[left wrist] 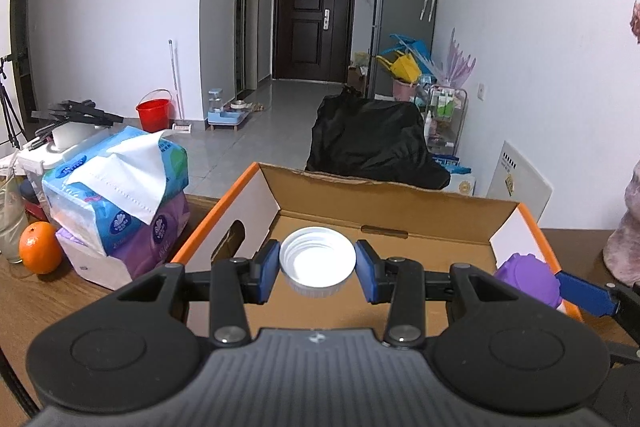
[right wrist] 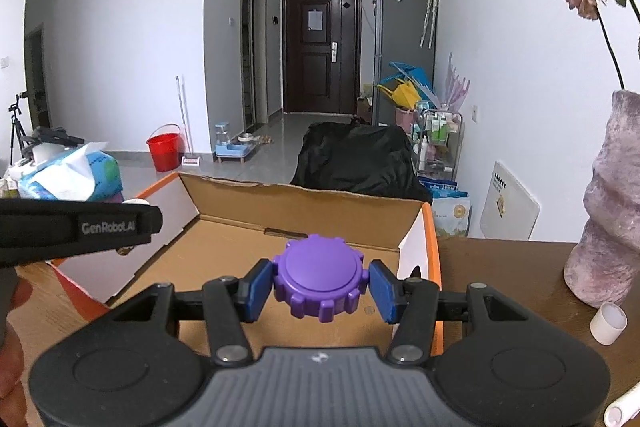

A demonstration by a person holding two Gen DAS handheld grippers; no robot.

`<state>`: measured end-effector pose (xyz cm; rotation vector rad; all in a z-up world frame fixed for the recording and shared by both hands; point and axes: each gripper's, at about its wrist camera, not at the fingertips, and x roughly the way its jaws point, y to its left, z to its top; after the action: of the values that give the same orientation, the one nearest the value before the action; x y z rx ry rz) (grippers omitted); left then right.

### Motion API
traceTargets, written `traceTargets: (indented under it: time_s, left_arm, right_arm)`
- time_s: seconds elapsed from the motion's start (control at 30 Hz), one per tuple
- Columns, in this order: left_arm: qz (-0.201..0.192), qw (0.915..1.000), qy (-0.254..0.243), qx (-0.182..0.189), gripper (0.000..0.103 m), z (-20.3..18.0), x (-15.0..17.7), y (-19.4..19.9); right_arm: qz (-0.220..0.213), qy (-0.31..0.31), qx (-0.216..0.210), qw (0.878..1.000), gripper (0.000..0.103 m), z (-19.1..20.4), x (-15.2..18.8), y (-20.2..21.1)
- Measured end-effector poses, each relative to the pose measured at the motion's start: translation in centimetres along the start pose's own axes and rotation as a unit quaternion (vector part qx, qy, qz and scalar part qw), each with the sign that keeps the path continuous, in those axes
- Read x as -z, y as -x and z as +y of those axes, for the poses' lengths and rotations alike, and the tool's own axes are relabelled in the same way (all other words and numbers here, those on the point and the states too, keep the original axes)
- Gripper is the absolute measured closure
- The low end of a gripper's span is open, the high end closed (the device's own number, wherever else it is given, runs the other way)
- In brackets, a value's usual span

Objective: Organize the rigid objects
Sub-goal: 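Open both tools to drop the white cap and purple cap into the box, then withdraw both tools from the box back toward the remaining objects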

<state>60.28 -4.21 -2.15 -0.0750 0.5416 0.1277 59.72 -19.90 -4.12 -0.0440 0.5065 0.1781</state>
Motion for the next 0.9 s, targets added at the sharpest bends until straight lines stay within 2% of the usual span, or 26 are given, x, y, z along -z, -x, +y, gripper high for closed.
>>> traceTargets:
  time_s: [0.3,0.33,0.37,0.4,0.43,0.47,0.5,0.57,0.63,0.9]
  left_arm:
    - [0.021,0.9996,-0.017,-0.004,0.061,-0.6,0.6,-1.5]
    - [0.023,0.9996,-0.017,-0.003,0.059,-0.6,0.6,-1.6]
    - [0.023,0.9996,-0.017,0.0,0.049,-0.5,0.6,-1.5]
    - [0.022,0.9996,-0.018,-0.001,0.042,-0.5,0.6,-1.4]
    - [0.02,0.9996,-0.02,-0.006,0.024,-0.4,0.6,-1.2]
    - [0.015,0.9996,-0.023,-0.012,0.017,-0.4,0.6,-1.0]
    - [0.008,0.9995,-0.026,-0.018,0.017,-0.3,0.5,-0.7]
    - [0.007,0.9993,-0.029,-0.023,0.012,-0.2,0.4,-0.5]
    - [0.007,0.9993,-0.027,-0.024,0.006,0.1,0.3,-0.4]
    - [0.0,0.9992,-0.036,-0.018,0.0,0.3,0.3,-0.1]
  right_arm:
    - [0.01,0.002,0.005,1.0,0.051,-0.1,0.1,-1.3]
    - [0.014,0.002,0.004,1.0,0.05,-0.1,0.1,-1.4]
    - [0.018,0.001,0.005,1.0,0.049,-0.3,0.0,-1.5]
    - [0.023,0.002,0.008,1.0,0.04,-0.4,0.0,-1.6]
    - [0.023,0.0,0.012,1.0,0.025,-0.5,0.1,-1.7]
    - [0.019,-0.002,0.017,1.0,0.019,-0.5,0.1,-1.6]
    - [0.014,-0.004,0.023,1.0,0.013,-0.6,0.1,-1.5]
    - [0.013,-0.005,0.03,0.999,0.011,-0.7,0.2,-1.4]
    - [0.014,-0.011,0.035,0.999,0.005,-0.8,0.2,-1.3]
    - [0.016,-0.013,0.045,0.999,0.004,-1.2,0.3,-1.1]
